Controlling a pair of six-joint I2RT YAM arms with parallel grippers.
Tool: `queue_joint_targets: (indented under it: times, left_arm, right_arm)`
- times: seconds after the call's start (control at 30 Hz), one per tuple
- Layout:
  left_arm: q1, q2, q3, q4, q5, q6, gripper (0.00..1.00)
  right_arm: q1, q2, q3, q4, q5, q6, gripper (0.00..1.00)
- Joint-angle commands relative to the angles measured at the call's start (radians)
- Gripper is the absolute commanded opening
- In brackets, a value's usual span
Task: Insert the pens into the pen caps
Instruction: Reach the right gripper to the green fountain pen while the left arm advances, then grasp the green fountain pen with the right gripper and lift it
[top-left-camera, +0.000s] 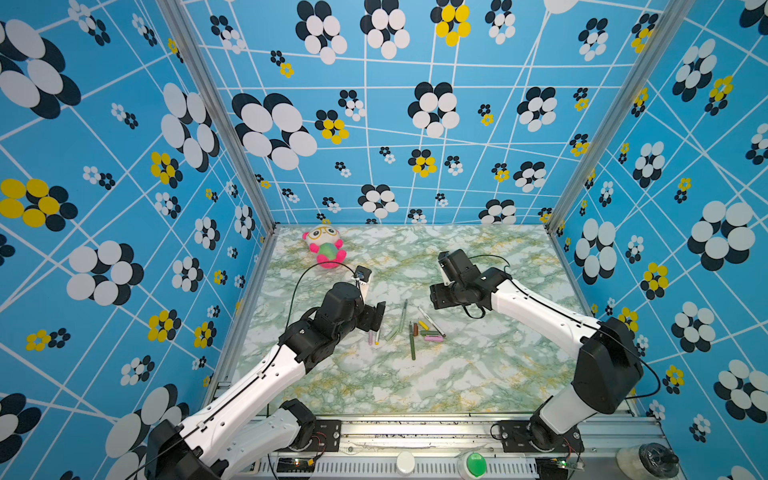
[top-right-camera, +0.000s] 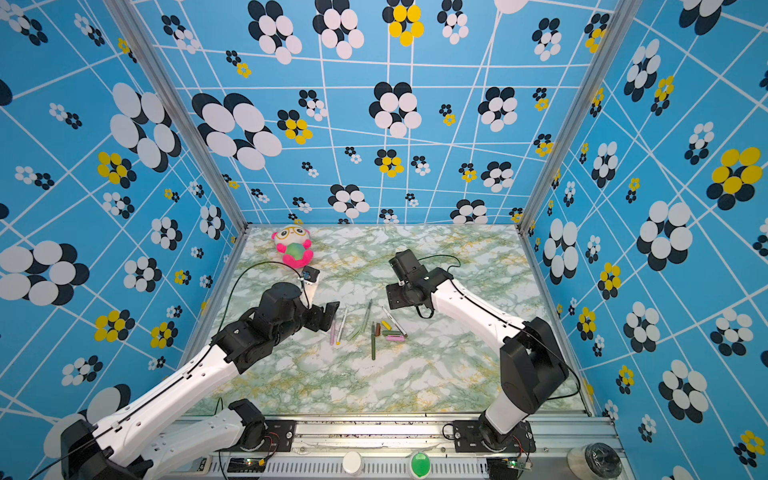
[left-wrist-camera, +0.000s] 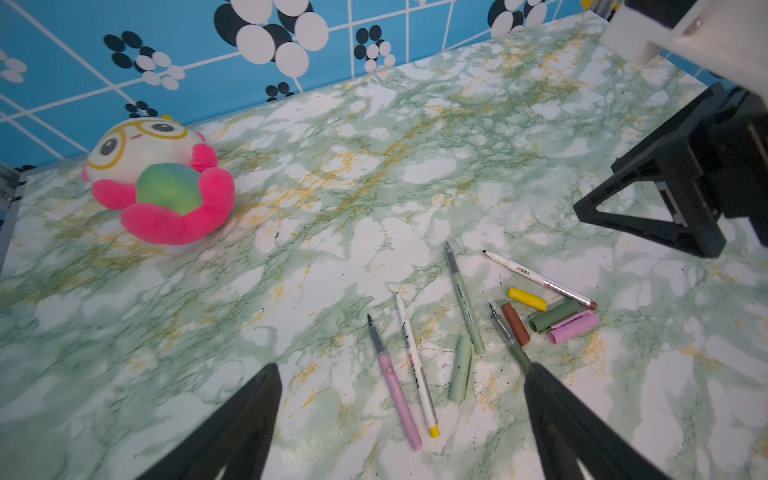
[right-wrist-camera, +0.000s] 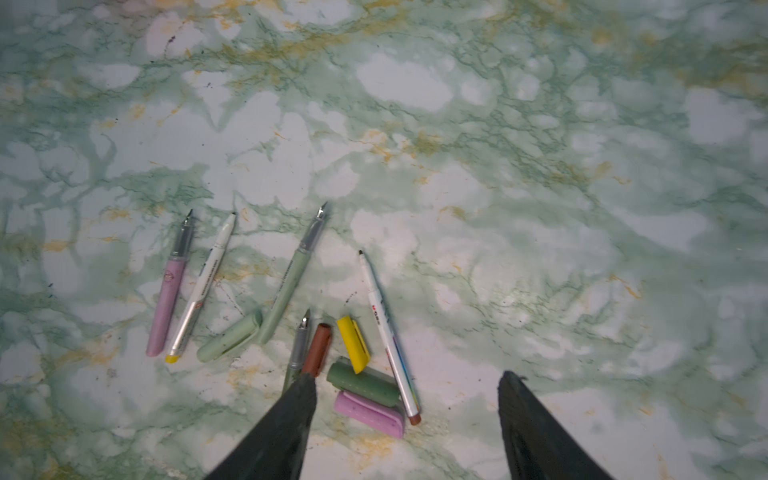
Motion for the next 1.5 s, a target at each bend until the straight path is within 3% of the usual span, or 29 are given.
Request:
queue_joint_targets:
  times: [0.0, 0.13, 0.3, 0.8, 1.47]
  left_arm:
    - [0.062, -0.042, -0.051, -0.019, -0.030, -0.098, 0.93]
    - [0.147, -0.088, -0.093, -0.022, 0.063, -0.182, 0.93]
    - [0.187, -0.143, -0.147, -0.010, 0.126, -0.211, 0.94]
    - [0.192, -0.126, -0.174, 0.055, 0.157, -0.231, 0.95]
    - [0.195, -0.073, -0.152, 0.085, 0.168, -0.234, 0.94]
  right_arm:
    - [0.059, 0.083, 0.091, -0.062, 0.016, 0.088, 0.69]
    - [0.109, 0.214, 0.222, -0.114, 0.004, 0.114, 0.67]
    - [0.115, 0.354, 0.330, -0.166, -0.032, 0.152, 0.62]
    - [0.122, 0.502, 0.408, -0.172, -0.049, 0.151, 0.50]
    - [0.121, 0.654, 0.513, -0.214, -0.062, 0.138, 0.17]
